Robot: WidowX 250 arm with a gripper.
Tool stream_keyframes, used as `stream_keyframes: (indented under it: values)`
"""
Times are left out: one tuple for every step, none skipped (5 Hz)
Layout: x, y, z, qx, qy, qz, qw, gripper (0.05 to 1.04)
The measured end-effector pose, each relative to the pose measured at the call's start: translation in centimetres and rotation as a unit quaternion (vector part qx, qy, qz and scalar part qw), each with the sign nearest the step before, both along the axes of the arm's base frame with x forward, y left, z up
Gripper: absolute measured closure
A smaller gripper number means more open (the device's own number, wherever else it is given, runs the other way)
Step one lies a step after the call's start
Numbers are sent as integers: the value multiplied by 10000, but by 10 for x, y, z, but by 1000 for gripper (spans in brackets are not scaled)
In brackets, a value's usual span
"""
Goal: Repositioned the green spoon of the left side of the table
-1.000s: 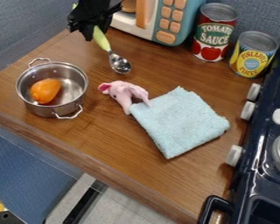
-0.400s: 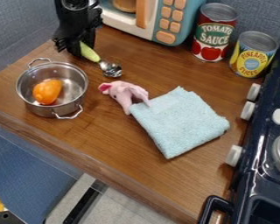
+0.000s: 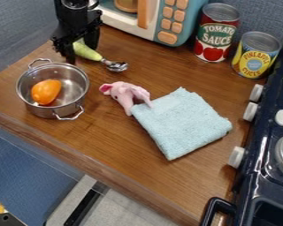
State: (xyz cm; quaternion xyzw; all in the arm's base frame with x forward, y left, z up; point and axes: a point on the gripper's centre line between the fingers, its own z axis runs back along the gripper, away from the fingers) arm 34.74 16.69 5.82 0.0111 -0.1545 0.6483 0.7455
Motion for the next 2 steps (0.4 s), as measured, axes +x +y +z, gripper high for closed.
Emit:
stream_keyframes:
  values:
    - [1,0,6,-120,30,-44,9999,80]
    - [-1,10,35,-244,-210,-33,9995,84]
